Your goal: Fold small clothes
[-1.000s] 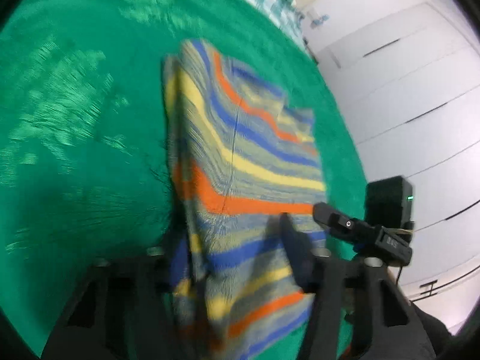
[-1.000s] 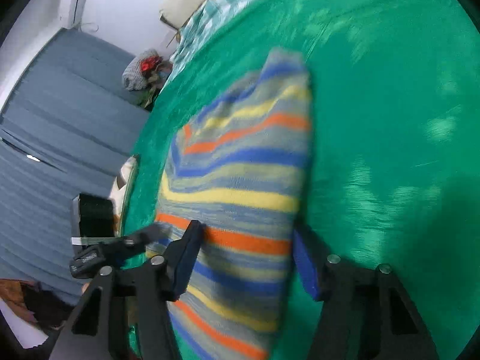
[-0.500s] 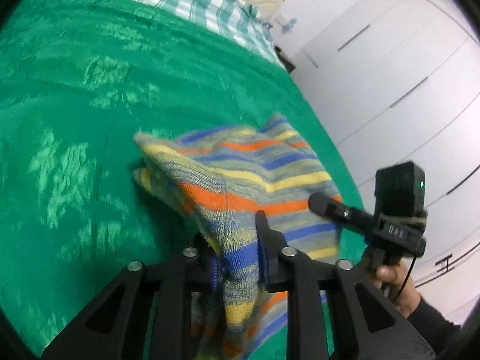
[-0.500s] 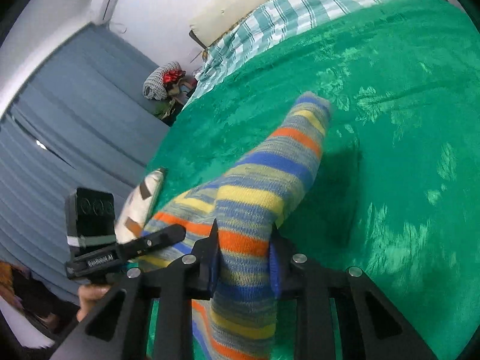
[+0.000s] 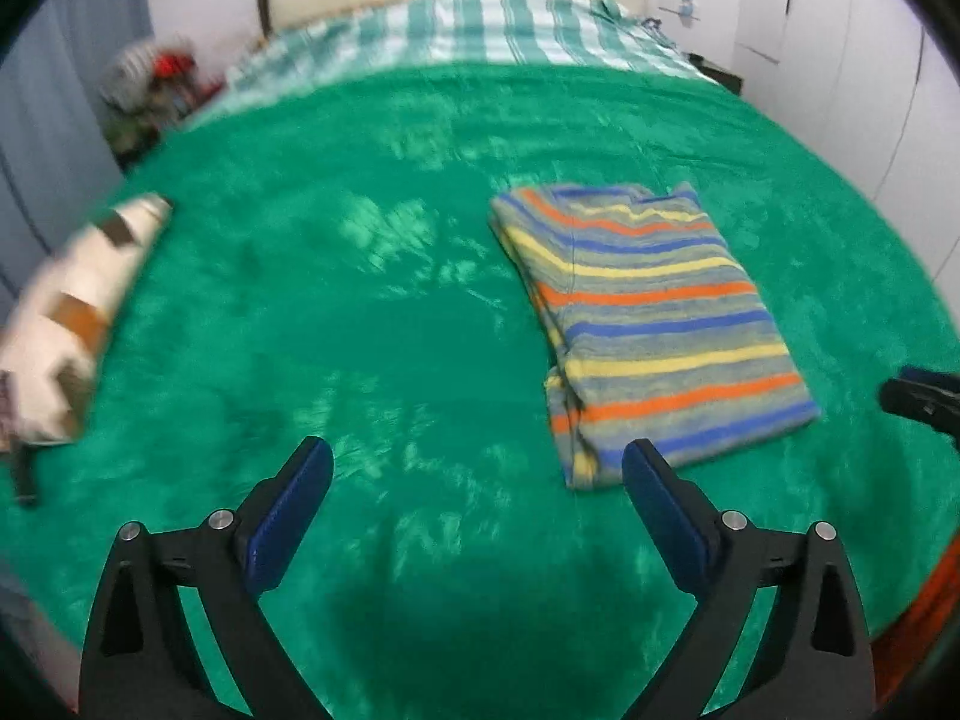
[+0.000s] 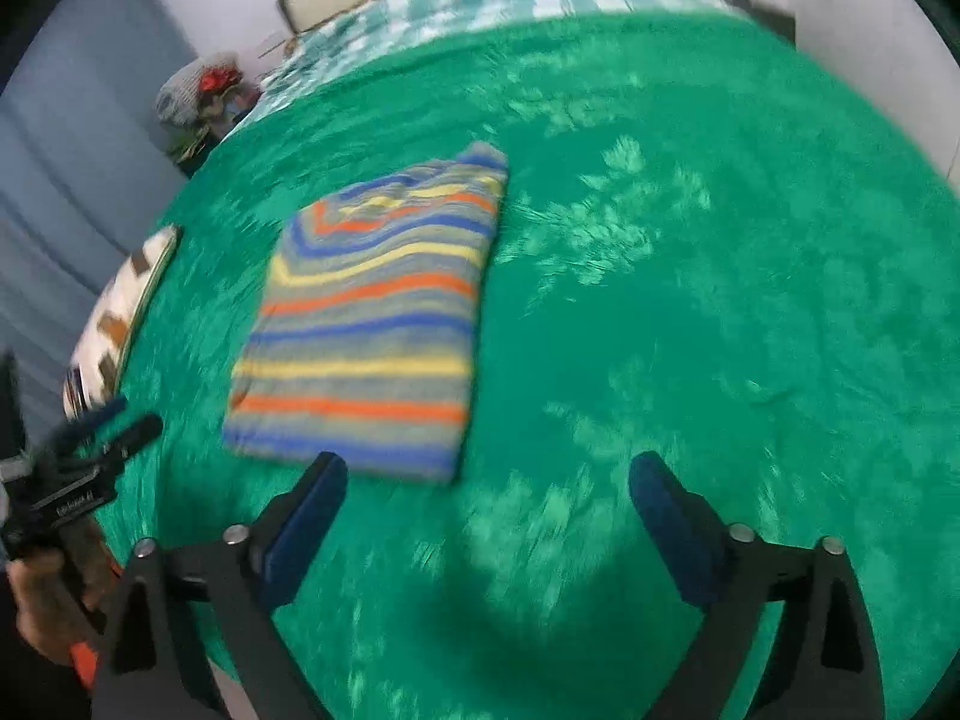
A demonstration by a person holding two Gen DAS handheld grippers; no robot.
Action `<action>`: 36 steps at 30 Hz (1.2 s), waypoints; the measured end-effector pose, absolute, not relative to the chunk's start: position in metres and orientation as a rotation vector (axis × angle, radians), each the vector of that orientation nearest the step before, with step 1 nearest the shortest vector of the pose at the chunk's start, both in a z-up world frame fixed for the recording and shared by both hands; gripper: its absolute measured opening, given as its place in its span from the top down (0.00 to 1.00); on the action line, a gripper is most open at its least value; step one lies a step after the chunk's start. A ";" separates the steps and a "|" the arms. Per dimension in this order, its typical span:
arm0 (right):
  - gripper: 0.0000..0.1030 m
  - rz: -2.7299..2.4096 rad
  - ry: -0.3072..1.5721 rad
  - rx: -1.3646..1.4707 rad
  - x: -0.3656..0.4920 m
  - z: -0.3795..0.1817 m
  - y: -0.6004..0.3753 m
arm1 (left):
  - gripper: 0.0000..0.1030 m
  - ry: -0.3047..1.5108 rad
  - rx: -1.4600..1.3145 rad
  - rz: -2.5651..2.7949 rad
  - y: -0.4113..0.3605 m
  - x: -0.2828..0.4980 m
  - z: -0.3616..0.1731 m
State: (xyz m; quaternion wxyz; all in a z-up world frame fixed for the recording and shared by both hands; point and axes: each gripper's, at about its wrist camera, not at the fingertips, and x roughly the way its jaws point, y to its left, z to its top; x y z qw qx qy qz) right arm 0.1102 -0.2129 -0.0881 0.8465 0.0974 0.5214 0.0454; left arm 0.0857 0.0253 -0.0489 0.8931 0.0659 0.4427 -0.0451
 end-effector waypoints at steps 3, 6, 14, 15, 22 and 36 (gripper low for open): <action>0.02 0.116 1.073 0.098 0.079 -0.063 -0.188 | 0.05 0.916 0.140 -0.047 0.024 0.077 -0.040; 0.02 0.130 1.069 0.024 0.062 -0.050 -0.169 | 0.04 0.924 0.149 0.022 0.016 0.062 -0.036; 0.02 0.120 1.062 -0.049 0.025 -0.025 -0.153 | 0.05 1.097 0.066 0.011 0.018 0.041 -0.039; 0.02 0.119 1.060 -0.059 0.022 -0.023 -0.150 | 0.05 1.098 0.065 0.007 0.017 0.035 -0.036; 0.02 0.101 1.070 -0.074 0.008 -0.013 -0.145 | 0.05 1.114 0.060 0.002 0.016 0.021 -0.027; 0.01 0.046 1.112 -0.042 0.007 -0.003 -0.144 | 0.01 1.158 0.068 -0.026 0.009 0.017 -0.017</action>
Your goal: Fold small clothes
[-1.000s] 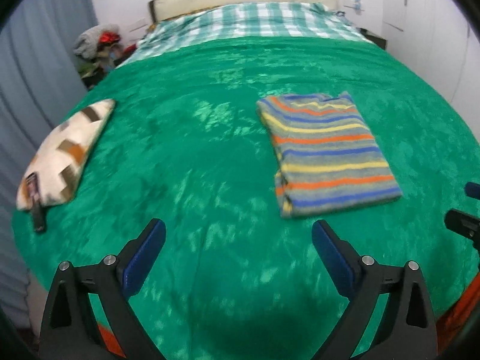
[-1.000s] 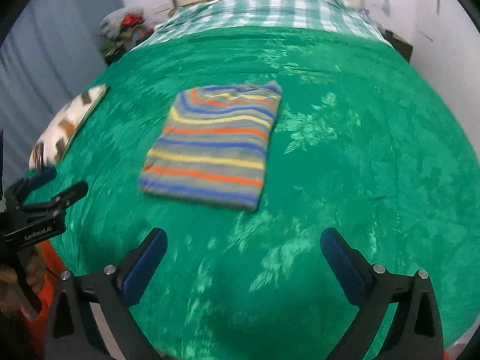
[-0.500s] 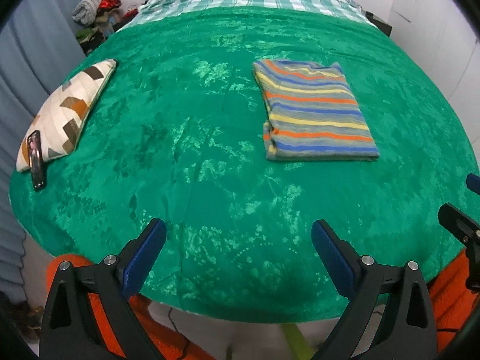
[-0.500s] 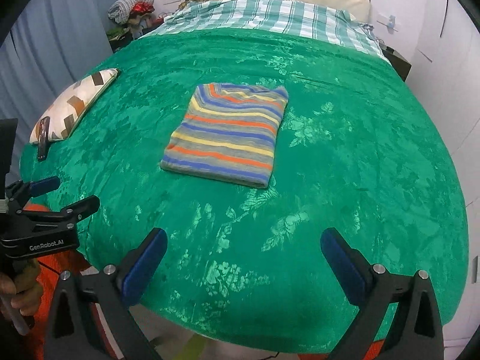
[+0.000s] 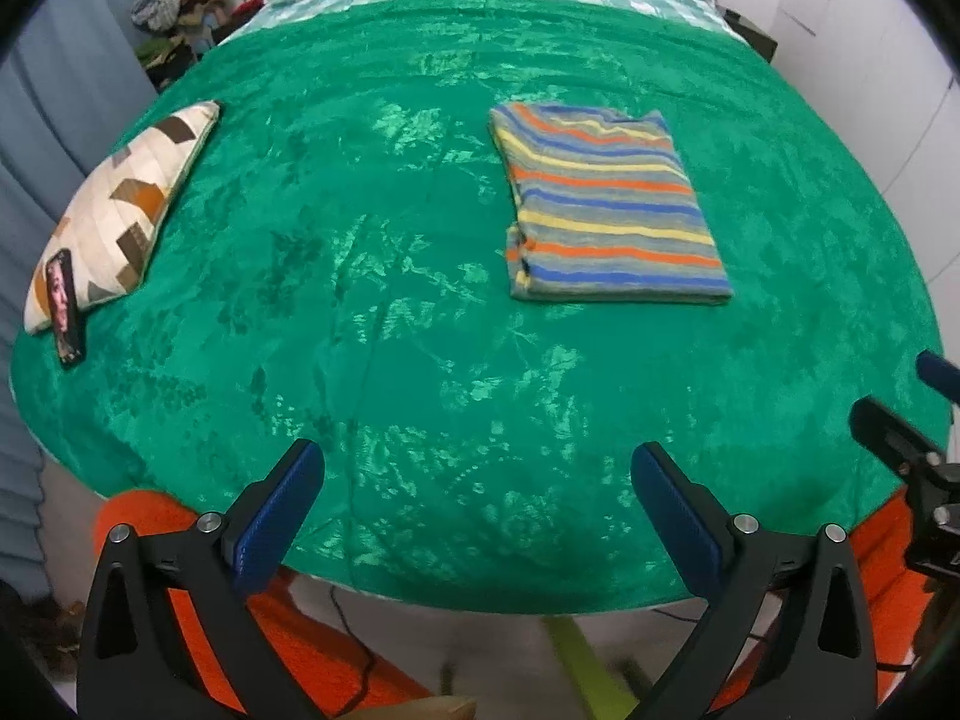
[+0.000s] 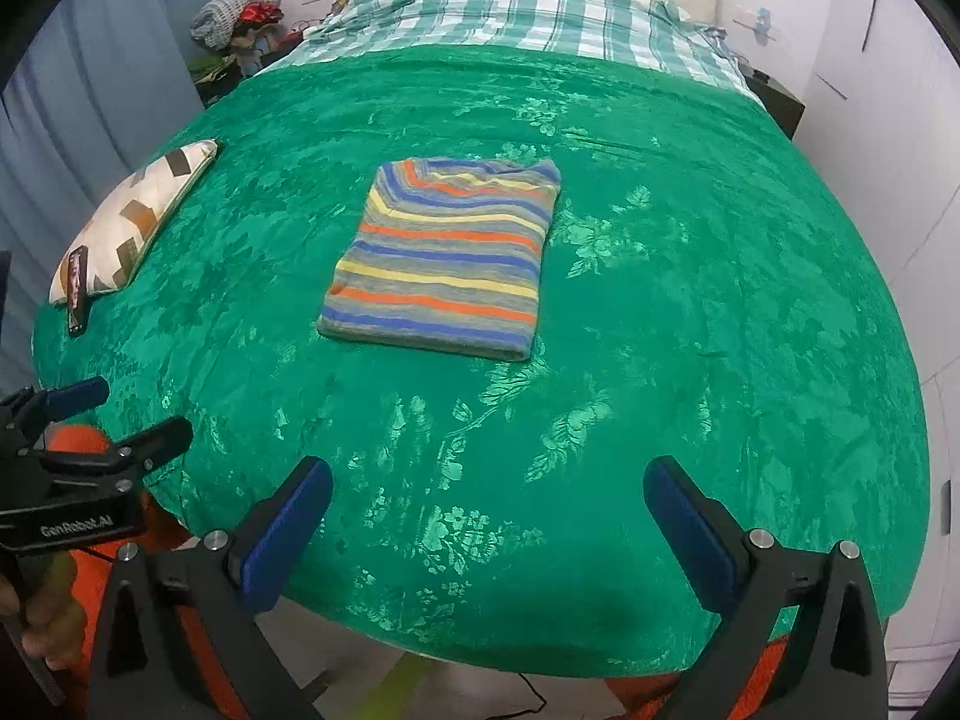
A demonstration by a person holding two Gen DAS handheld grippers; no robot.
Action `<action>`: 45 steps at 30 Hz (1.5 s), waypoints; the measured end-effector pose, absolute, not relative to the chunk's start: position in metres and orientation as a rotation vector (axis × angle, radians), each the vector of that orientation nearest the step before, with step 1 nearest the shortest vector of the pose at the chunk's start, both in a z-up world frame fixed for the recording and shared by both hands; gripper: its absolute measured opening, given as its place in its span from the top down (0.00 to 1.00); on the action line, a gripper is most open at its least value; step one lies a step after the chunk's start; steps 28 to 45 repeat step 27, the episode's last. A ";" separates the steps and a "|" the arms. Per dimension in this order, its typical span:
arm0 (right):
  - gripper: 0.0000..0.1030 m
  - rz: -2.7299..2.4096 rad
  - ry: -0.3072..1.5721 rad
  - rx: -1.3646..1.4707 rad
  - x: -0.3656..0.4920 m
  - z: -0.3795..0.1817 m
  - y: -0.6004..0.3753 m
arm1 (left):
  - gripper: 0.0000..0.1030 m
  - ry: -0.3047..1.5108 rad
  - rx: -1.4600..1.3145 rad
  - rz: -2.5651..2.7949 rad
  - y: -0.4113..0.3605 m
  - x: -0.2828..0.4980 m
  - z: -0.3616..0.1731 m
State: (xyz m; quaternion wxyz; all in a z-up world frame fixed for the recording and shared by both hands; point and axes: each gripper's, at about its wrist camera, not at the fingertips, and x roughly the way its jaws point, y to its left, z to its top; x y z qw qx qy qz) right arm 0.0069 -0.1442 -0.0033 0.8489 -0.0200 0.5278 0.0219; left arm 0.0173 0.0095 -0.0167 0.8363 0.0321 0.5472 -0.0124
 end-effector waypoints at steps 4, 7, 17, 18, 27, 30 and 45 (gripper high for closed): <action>0.01 0.037 1.113 -0.036 0.006 -0.001 -0.146 | 0.01 1.141 0.095 -0.021 0.006 0.015 -0.013; 0.01 0.033 1.109 -0.036 0.006 0.001 -0.146 | 0.01 1.133 0.106 -0.025 0.003 0.014 -0.011; 0.01 0.035 1.108 -0.039 0.004 0.002 -0.144 | 0.01 1.130 0.126 -0.026 0.001 0.014 -0.011; 0.01 0.035 1.108 -0.040 0.004 0.002 -0.144 | 0.01 1.133 0.126 -0.026 0.000 0.014 -0.011; 0.01 0.032 1.101 -0.034 0.002 0.003 -0.146 | 0.01 1.100 0.122 -0.039 -0.003 0.005 0.001; 0.01 0.032 1.101 -0.034 0.002 0.003 -0.146 | 0.01 1.100 0.122 -0.039 -0.003 0.005 0.001; 0.01 0.032 1.101 -0.034 0.002 0.003 -0.146 | 0.01 1.100 0.122 -0.039 -0.003 0.005 0.001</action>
